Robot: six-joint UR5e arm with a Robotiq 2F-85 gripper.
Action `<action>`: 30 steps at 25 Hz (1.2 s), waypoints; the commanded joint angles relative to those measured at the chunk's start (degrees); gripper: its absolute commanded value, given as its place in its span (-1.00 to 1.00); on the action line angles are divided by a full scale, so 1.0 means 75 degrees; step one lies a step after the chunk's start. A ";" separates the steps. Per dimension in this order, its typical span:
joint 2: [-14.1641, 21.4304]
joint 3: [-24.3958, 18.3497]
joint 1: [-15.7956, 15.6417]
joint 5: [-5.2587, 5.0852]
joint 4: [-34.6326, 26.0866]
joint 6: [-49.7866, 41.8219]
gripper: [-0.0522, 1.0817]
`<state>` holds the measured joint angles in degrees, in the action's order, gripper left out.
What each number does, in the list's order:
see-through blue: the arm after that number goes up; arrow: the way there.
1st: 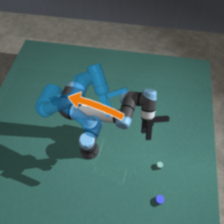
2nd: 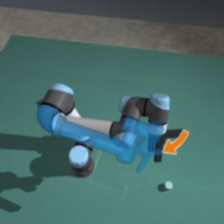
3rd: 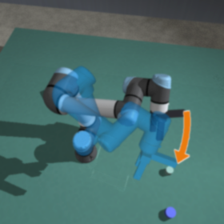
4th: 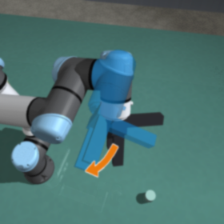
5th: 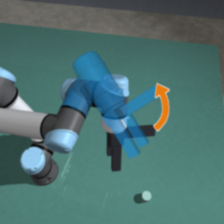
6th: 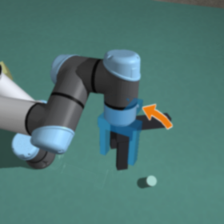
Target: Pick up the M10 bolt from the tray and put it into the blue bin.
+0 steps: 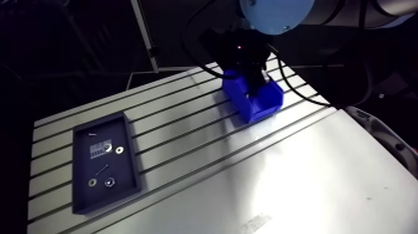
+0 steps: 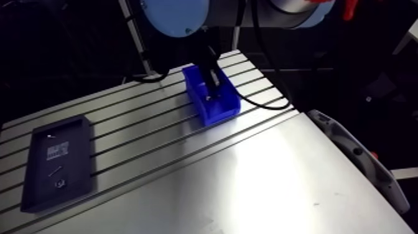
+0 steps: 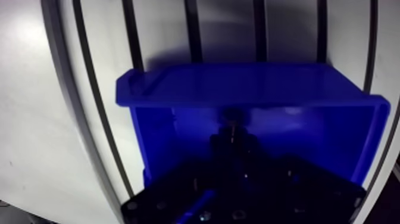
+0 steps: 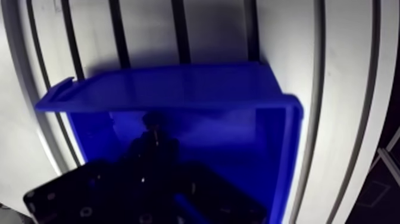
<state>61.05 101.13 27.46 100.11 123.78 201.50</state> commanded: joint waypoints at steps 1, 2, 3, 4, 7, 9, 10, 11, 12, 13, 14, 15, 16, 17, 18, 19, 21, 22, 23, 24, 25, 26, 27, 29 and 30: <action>-0.0014 0.0011 -0.0004 0.0053 0.0061 -0.0173 -0.88; -0.0014 0.0011 -0.0016 0.0053 0.0050 -0.0302 -0.90; -0.0014 -0.0001 -0.0028 0.0064 0.0038 -0.0314 -0.90; 0.0009 -0.0013 -0.0039 0.0041 0.0015 -0.0337 -0.90; 0.0443 -0.0001 -0.0157 0.0029 -0.0208 -0.0384 -0.90; 0.0900 -0.0095 -0.0168 -0.0018 -0.0747 -0.0525 -0.90; 0.1064 -0.0189 -0.0180 -0.0030 -0.1052 -0.0701 -0.90; 0.1228 -0.0353 -0.0204 -0.0018 -0.1415 -0.0888 -0.90; 0.1381 -0.0564 -0.0250 -0.0030 -0.1791 -0.1181 -0.90; 0.1510 -0.0868 -0.0309 -0.0030 -0.2189 -0.1568 -0.90; 0.1627 -0.1185 -0.0368 -0.0053 -0.2646 -0.2060 -0.90; 0.1732 -0.1537 -0.0415 -0.0112 -0.3080 -0.2600 -0.90; 0.1791 -0.1806 -0.0450 -0.0205 -0.3396 -0.3069 -0.90; 0.1838 -0.2205 -0.0485 -0.0416 -0.3807 -0.3842 -0.90; 0.1850 -0.2486 -0.0520 -0.0616 -0.4088 -0.4487 -0.90; 0.1885 -0.2685 -0.0544 -0.0780 -0.4299 -0.5108 -0.90; 0.1979 -0.3049 -0.0637 -0.1155 -0.4768 -0.6855 -0.90; 0.2002 -0.3166 -0.0696 -0.1295 -0.4920 -0.7640 -0.90; 0.2014 -0.3248 -0.0731 -0.1378 -0.4991 -0.8414 -0.90; 0.2037 -0.3365 -0.0778 -0.1413 -0.5014 -0.9187 -0.90; 0.2061 -0.3447 -0.0825 -0.1401 -0.5037 -1.0137 -0.90; 0.2061 -0.3517 -0.0942 -0.1401 -0.5073 -1.0981 -0.90; 0.2061 -0.3576 -0.1059 -0.1401 -0.5166 -1.1543 -0.90; 0.2072 -0.3611 -0.1282 -0.1413 -0.5354 -1.2364 -0.90; 0.2131 -0.3611 -0.1341 -0.1413 -0.5436 -1.2692 -0.90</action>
<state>73.28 86.55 23.63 95.67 98.91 166.15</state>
